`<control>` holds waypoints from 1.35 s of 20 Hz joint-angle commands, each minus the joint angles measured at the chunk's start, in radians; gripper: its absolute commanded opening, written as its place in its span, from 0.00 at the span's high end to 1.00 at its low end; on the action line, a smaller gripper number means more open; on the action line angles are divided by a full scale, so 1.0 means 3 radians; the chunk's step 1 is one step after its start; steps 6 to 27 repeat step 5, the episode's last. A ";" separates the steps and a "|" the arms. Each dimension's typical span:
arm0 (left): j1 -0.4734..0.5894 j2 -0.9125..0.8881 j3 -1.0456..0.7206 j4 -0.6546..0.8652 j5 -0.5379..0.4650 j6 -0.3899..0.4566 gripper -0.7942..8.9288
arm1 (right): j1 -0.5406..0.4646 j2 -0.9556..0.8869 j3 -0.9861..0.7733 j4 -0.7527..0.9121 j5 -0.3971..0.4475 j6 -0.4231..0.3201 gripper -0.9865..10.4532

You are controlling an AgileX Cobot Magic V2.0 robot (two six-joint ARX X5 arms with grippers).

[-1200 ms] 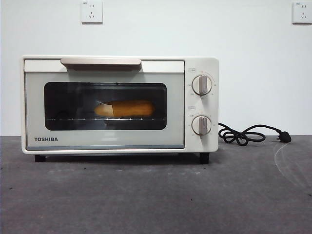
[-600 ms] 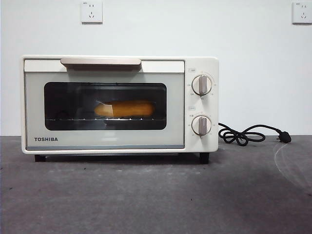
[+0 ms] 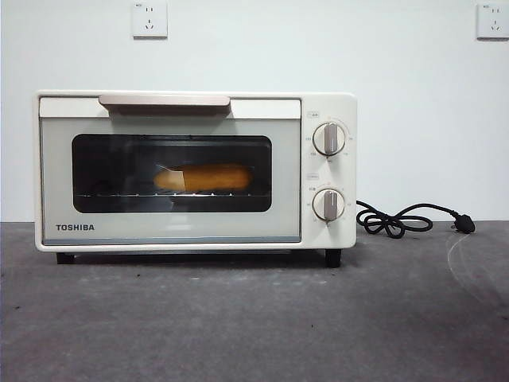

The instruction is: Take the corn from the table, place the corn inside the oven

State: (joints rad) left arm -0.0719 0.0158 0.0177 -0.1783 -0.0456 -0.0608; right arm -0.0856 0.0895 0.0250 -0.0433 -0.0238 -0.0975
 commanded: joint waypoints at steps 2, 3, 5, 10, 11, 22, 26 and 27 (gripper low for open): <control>0.0013 0.0000 -0.0017 0.0029 -0.0009 0.0037 0.92 | -0.0003 -0.0142 -0.0036 -0.0203 -0.0005 0.0057 0.91; 0.0011 0.0000 -0.0017 0.0031 -0.0009 0.0037 0.92 | -0.0003 -0.0192 -0.0036 -0.0309 -0.0005 0.0056 0.91; 0.0013 0.0000 -0.0017 0.0029 -0.0009 0.0037 0.92 | -0.0001 -0.0281 -0.0033 -0.0487 0.0006 0.0070 0.91; 0.0013 0.0000 -0.0017 0.0029 -0.0009 0.0037 0.92 | -0.0001 -0.0281 -0.0033 -0.0487 0.0006 0.0070 0.91; 0.0013 0.0000 -0.0017 0.0029 -0.0009 0.0037 0.92 | -0.0001 -0.0281 -0.0033 -0.0487 0.0006 0.0070 0.91; 0.0013 0.0000 -0.0017 0.0029 -0.0009 0.0037 0.92 | -0.0001 -0.0281 -0.0033 -0.0487 0.0006 0.0070 0.91; 0.0013 0.0000 -0.0017 0.0029 -0.0009 0.0037 0.92 | -0.0001 -0.0281 -0.0033 -0.0487 0.0006 0.0070 0.91; 0.0013 0.0000 -0.0017 0.0029 -0.0009 0.0037 0.92 | -0.0001 -0.0281 -0.0033 -0.0487 0.0006 0.0070 0.91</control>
